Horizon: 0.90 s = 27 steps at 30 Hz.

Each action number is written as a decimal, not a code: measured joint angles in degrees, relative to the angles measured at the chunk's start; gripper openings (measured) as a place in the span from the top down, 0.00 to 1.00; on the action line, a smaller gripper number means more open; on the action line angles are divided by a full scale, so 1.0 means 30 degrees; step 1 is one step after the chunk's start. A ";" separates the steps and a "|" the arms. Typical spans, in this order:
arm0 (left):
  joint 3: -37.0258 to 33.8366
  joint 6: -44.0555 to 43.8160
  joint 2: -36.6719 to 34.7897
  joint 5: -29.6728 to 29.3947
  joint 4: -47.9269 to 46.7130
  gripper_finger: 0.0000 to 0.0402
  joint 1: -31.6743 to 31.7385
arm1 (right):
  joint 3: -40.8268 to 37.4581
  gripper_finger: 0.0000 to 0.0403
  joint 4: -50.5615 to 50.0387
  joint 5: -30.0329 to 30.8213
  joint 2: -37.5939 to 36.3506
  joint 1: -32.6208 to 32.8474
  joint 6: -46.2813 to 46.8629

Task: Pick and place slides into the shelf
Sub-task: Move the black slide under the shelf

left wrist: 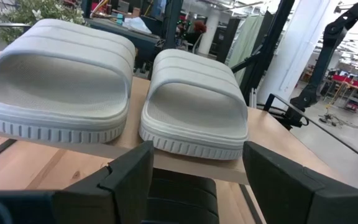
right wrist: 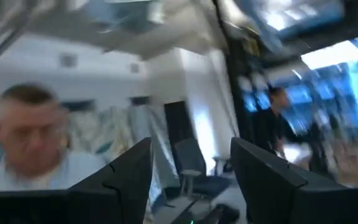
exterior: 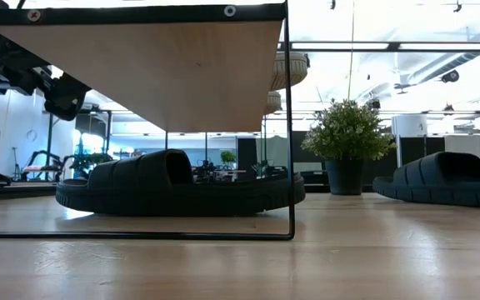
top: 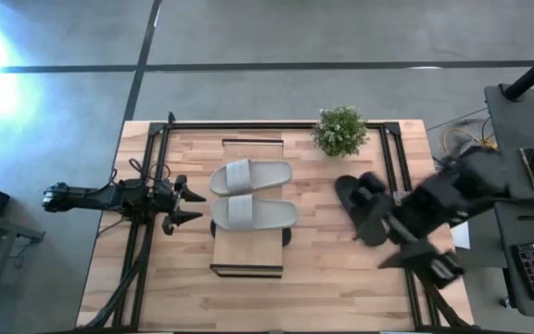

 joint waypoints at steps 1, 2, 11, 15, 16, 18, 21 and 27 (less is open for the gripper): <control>0.0000 0.0004 0.0012 0.0000 0.0001 0.42 0.0000 | 0.0569 0.49 -0.0417 -0.0534 0.0005 0.0000 -0.1126; 0.0000 0.0001 0.0015 0.0000 0.0000 0.42 -0.0004 | 0.1164 0.49 -0.1061 -0.0705 0.0049 0.0005 -0.2070; 0.0000 0.0000 0.0004 0.0005 0.0007 0.42 -0.0002 | 0.3692 0.48 -0.3890 -0.0755 0.0741 0.0009 -0.3748; 0.0000 -0.0002 0.0007 0.0007 0.0007 0.42 0.0000 | 0.2897 0.48 -0.4473 -0.0130 0.1136 0.0391 -0.2728; 0.0000 -0.0002 0.0000 0.0007 0.0007 0.42 0.0000 | 0.2611 0.48 -0.4632 0.0422 0.1315 0.0399 -0.2349; 0.0000 0.0005 0.0012 0.0012 0.0007 0.42 0.0000 | 0.1790 0.48 -0.4888 0.1933 0.1531 0.0413 -0.1609; 0.0000 0.0005 0.0007 0.0029 0.0007 0.42 0.0000 | 0.0170 0.48 -0.5068 0.3550 0.1515 0.0017 -0.0146; 0.0000 0.0001 0.0004 0.0029 0.0015 0.42 0.0000 | -0.3819 0.49 -0.1699 0.2100 0.0541 -0.2668 0.3104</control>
